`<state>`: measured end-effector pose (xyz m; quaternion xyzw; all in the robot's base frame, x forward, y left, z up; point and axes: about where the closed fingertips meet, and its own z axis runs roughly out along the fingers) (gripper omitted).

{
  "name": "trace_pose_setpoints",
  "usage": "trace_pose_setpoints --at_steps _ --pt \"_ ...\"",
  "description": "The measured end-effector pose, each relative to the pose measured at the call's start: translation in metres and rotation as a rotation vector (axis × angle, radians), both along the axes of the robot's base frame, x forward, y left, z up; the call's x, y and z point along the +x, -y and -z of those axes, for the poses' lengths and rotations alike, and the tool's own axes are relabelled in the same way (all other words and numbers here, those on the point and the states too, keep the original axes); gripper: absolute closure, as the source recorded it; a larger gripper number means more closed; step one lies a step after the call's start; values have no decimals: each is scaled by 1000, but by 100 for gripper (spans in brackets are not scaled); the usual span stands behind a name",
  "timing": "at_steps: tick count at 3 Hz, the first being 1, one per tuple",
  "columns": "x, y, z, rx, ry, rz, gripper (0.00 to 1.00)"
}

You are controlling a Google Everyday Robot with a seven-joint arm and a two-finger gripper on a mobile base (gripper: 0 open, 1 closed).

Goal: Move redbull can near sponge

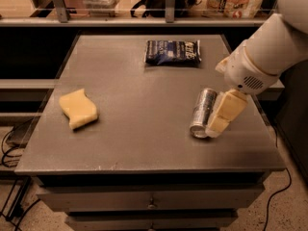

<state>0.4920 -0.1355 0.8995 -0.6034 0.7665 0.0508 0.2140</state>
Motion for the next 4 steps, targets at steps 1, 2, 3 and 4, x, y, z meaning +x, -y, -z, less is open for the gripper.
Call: trace_pose_setpoints --at_steps 1,2,3,4 --pt "14 -3 14 -12 -13 47 0" --pt "22 -4 31 -7 -48 85 0" --pt "24 -3 49 -12 -89 114 0" --pt "24 -4 64 -11 -129 127 6"
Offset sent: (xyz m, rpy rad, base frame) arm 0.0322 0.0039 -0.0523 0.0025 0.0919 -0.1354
